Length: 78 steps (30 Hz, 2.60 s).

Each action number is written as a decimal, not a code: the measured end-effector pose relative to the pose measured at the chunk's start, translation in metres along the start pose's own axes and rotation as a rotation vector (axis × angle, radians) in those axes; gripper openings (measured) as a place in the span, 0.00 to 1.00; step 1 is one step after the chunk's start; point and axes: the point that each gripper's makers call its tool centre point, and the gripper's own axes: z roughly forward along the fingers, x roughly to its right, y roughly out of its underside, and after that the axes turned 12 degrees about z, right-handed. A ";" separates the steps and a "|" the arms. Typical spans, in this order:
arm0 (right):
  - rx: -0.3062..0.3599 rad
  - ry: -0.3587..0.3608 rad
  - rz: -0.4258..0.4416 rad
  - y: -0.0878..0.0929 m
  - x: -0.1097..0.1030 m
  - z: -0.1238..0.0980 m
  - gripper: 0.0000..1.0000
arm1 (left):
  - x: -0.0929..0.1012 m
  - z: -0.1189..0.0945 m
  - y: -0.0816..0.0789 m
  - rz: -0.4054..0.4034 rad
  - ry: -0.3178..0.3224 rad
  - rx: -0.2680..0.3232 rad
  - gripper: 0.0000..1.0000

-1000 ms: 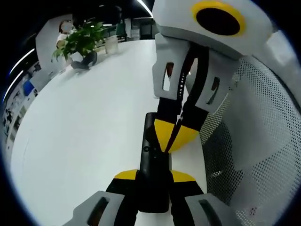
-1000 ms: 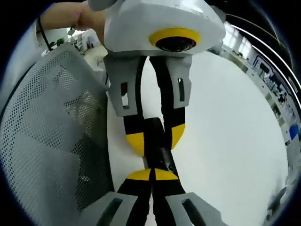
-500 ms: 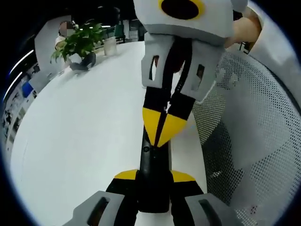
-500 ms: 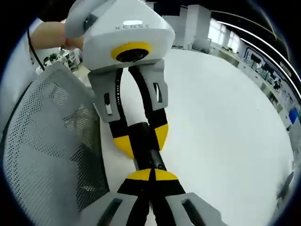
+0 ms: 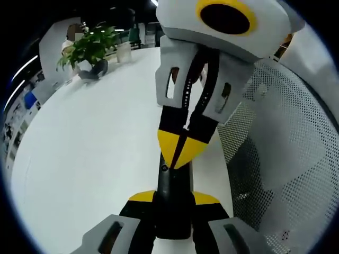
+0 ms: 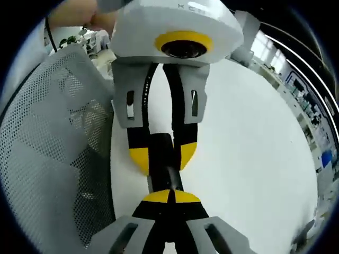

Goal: Press the specified remote control buttons in sequence, fully releasing each button before pressing the next.

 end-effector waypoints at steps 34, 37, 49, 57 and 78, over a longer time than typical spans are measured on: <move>-0.083 -0.151 0.184 -0.004 0.013 0.004 0.00 | -0.001 0.000 -0.001 -0.010 -0.008 0.015 0.22; -0.109 -0.157 0.216 -0.003 0.014 0.006 0.00 | -0.001 0.000 -0.001 -0.012 -0.007 0.018 0.22; -0.052 -0.114 0.250 -0.003 0.012 0.005 0.00 | 0.000 0.000 -0.001 -0.011 -0.021 0.027 0.22; 0.000 -0.166 0.211 -0.012 -0.006 0.001 0.00 | 0.000 0.000 0.000 -0.014 -0.025 0.033 0.22; -0.015 -0.131 0.074 -0.011 -0.007 0.002 0.00 | 0.000 0.000 -0.001 -0.016 -0.023 0.050 0.22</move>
